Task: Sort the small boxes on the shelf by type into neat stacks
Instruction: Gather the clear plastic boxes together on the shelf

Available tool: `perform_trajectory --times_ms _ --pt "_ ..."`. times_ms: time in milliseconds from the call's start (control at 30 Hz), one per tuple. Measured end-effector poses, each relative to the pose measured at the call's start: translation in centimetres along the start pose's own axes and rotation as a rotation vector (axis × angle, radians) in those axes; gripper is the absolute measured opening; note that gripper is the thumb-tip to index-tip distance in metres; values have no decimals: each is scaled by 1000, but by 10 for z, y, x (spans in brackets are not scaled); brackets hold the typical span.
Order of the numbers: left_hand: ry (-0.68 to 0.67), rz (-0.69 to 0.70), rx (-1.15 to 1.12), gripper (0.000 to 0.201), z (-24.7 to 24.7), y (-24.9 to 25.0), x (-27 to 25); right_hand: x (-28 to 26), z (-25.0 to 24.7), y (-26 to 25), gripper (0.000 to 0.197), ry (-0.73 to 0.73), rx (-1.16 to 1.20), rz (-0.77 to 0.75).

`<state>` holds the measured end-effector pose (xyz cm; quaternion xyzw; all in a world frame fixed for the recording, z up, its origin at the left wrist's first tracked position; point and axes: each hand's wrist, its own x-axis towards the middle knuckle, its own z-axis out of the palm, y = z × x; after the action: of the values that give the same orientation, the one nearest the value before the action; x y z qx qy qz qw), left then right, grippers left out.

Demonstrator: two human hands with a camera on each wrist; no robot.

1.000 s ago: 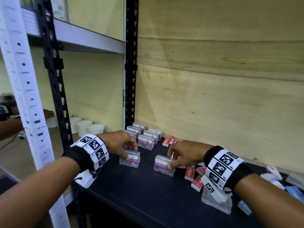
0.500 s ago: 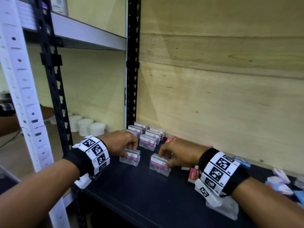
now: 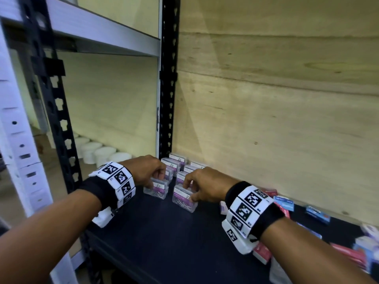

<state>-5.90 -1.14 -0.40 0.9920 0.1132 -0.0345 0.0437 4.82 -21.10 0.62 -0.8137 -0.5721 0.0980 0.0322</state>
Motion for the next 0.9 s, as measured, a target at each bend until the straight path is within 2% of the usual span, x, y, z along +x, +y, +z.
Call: perform_trajectory --times_ms 300,567,700,900 --pt "11 -21 17 34 0 -15 14 27 -1 -1 37 17 15 4" --pt "9 -13 59 37 -3 -17 13 24 -2 -3 41 10 1 -15" --pt "19 18 53 35 -15 0 5 8 -7 4 49 -5 -11 -5" --pt "35 138 21 25 -36 53 -5 -45 -26 36 42 14 0 118"
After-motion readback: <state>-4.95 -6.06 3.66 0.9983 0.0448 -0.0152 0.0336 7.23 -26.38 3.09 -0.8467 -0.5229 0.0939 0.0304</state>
